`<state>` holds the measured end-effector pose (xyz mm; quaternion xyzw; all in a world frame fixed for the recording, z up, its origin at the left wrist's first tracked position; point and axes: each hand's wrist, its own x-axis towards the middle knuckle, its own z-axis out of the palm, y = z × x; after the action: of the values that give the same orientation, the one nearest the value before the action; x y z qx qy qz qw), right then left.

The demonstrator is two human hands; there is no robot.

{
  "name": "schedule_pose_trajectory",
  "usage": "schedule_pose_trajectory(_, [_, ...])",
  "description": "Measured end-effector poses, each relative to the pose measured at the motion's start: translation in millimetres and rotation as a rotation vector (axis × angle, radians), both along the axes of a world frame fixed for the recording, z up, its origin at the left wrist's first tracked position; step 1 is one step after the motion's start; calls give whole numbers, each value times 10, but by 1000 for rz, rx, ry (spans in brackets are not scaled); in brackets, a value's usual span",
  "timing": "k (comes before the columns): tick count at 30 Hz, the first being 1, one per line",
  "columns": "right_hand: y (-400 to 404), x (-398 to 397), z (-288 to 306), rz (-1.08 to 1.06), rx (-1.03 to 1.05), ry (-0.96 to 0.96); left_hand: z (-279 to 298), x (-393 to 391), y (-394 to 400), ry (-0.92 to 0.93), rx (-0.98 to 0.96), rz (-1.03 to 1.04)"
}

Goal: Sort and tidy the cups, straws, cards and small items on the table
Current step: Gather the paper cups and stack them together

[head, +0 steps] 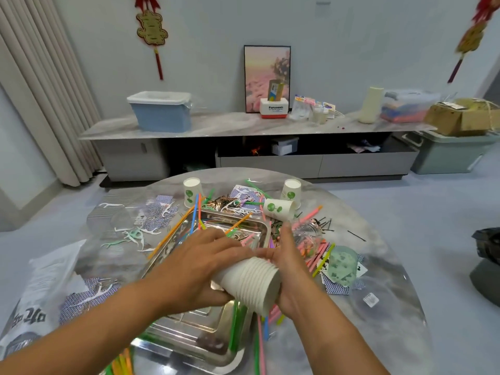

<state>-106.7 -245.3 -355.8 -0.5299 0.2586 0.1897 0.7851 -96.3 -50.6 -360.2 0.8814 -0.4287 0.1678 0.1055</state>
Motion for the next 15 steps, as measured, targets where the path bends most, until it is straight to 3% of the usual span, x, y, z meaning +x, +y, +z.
schedule_pose_trajectory(3, [21, 78, -8, -230, 77, -86, -158, -62, -75, -25, -105, 82])
schedule_pose_trajectory(6, [65, 140, -15, -242, 15, -188, -211, -46, -108, 34, -157, 155])
schedule_pose_trajectory(8, [77, 175, -2, -195, -68, -276, -250, -21, -118, 211, -296, 247])
schedule_pose_trajectory(10, [63, 231, 38, -148, -166, -386, -315, 34, -127, 441, -570, 327])
schedule_pose_trajectory(13, [-109, 444, 123, -97, -569, -516, -381, 180, -118, 700, -936, 405])
schedule_pose_trajectory(15, [-283, 722, 170, -47, -878, -521, -415, 306, -74, 777, -1039, 442])
